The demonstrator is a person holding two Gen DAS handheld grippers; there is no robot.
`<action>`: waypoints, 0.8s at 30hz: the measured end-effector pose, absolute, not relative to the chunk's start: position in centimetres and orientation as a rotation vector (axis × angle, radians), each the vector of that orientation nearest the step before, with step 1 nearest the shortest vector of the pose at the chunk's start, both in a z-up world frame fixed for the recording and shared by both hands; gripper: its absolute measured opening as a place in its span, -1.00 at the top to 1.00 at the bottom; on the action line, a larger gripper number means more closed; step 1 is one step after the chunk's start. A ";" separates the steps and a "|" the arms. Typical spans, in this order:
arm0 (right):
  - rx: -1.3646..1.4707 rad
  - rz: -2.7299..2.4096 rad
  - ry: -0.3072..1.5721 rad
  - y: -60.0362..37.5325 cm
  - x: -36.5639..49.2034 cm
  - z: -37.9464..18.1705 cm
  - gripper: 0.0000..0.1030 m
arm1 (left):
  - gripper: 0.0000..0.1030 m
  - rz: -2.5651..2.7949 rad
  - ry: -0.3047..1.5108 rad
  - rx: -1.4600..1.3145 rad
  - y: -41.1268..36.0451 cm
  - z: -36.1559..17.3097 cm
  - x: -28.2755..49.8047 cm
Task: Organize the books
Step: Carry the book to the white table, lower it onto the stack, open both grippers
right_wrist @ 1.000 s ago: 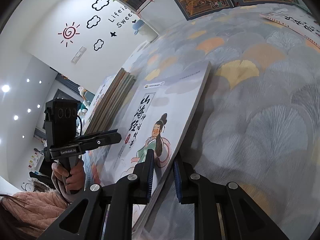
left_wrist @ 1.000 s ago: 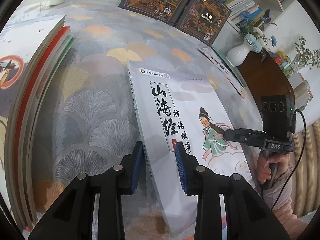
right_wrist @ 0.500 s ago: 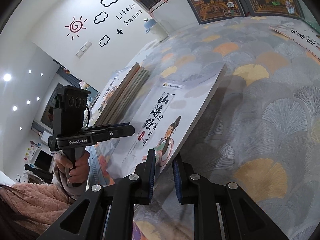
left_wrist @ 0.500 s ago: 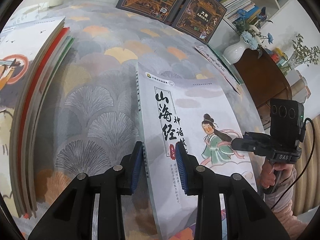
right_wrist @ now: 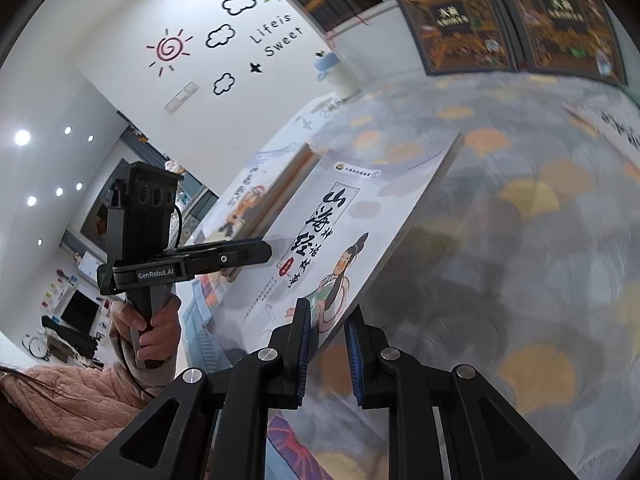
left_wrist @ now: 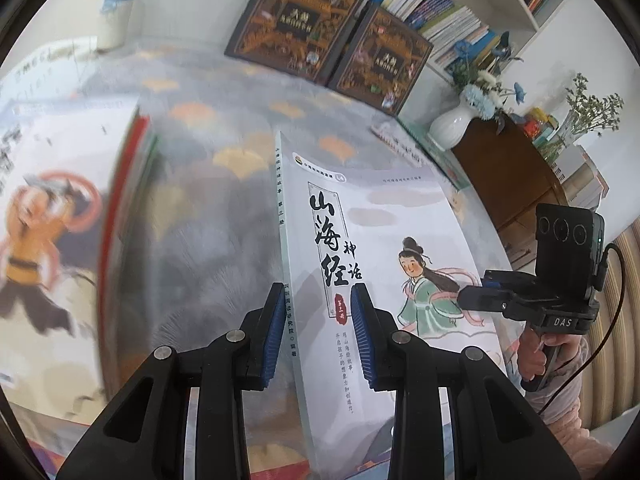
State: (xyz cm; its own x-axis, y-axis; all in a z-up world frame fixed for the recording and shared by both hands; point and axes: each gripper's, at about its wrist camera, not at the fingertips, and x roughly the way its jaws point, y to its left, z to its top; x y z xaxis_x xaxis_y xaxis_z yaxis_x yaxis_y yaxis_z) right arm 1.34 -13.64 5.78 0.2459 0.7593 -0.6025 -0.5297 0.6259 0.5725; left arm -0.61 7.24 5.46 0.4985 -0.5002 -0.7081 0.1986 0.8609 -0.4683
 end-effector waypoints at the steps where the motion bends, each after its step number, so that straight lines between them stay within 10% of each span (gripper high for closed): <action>1: 0.264 0.902 0.973 -13.3 1.3 6.3 0.65 | 0.43 -0.430 0.952 -0.343 7.5 5.9 -0.6; 24: 0.245 1.069 0.928 -0.4 6.6 10.4 0.64 | 0.43 -0.289 0.814 -0.345 21.4 10.8 -0.5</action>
State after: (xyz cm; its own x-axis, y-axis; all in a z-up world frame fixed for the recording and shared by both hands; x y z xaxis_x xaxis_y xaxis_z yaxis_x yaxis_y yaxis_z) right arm 6.65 -0.36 10.37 0.1584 0.8329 -0.5303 -0.6421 0.4949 0.5855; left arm -0.45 21.39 10.77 0.6530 -0.3797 -0.6553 0.1185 0.9058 -0.4067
